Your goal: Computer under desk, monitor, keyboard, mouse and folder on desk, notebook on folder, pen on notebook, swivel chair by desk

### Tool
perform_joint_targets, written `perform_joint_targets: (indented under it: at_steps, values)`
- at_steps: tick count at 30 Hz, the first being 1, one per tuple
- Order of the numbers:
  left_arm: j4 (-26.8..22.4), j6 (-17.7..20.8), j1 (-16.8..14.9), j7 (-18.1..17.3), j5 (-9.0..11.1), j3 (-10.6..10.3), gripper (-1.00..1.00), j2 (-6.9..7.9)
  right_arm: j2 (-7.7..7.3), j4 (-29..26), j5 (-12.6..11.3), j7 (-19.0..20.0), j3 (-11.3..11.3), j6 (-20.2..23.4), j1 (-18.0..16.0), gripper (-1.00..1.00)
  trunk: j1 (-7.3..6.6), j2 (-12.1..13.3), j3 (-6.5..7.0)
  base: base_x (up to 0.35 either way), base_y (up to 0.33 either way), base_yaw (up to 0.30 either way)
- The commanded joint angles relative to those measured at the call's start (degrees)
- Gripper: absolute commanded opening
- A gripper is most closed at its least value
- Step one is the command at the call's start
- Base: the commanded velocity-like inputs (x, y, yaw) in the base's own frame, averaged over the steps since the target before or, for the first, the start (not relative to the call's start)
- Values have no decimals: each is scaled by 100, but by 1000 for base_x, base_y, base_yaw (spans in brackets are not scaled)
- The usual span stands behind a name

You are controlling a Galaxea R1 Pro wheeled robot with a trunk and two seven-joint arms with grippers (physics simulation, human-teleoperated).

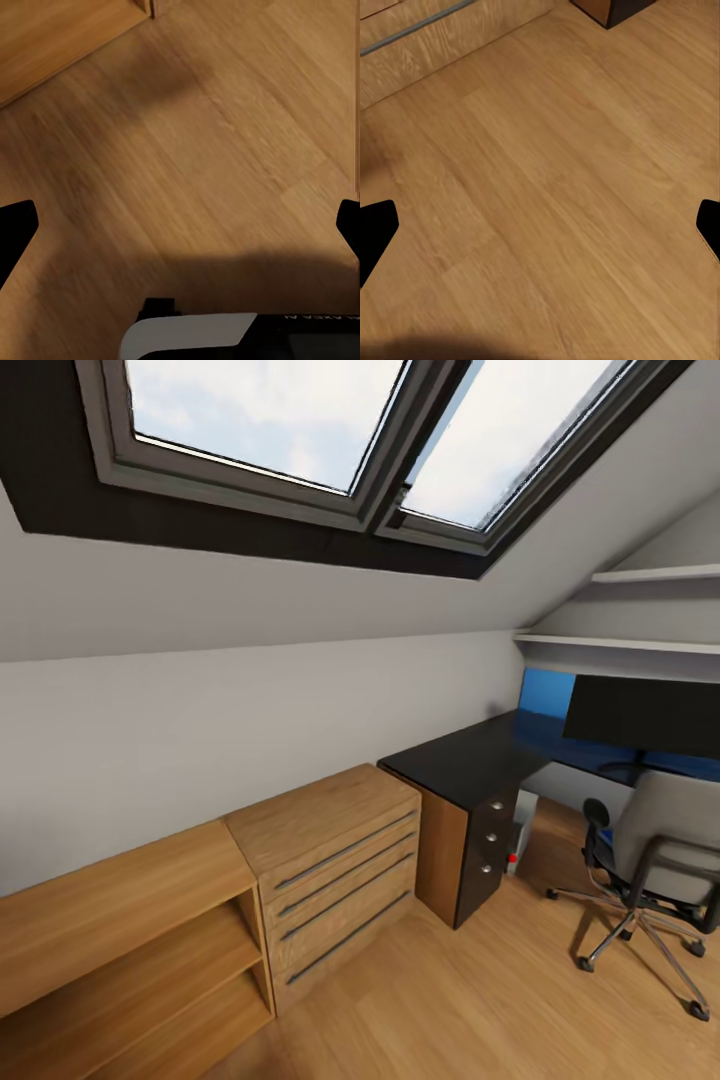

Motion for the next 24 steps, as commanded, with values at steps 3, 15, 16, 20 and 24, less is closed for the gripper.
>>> perform_joint_targets:
  at_steps: [3, 15, 16, 20, 24]
  values:
    - [-5, -10, 0, 7, 2, 4, 100, -3, 5, 4, 0, -6, 4, -13, -4, 100, 3, -4, -7, 277, -221, 0]
    - [-5, -10, 0, 7, 2, 4, 100, -1, 4, 12, 0, -8, 2, -12, -4, 100, 3, -4, -7, 242, -254, 0]
    - [-5, -10, -2, 7, 2, 4, 100, -1, 3, 13, 0, -7, 4, -11, -4, 100, 3, -4, -7, 197, -286, 0]
    - [-5, -10, -1, 7, 2, 4, 100, -1, -2, 13, 6, -4, 10, -16, -4, 100, 3, -4, 2, 192, -290, -93]
    - [-5, -10, 0, 7, 2, 4, 100, -1, -2, 13, 8, -4, 11, -16, -4, 100, 3, -4, 18, 170, -232, -199]
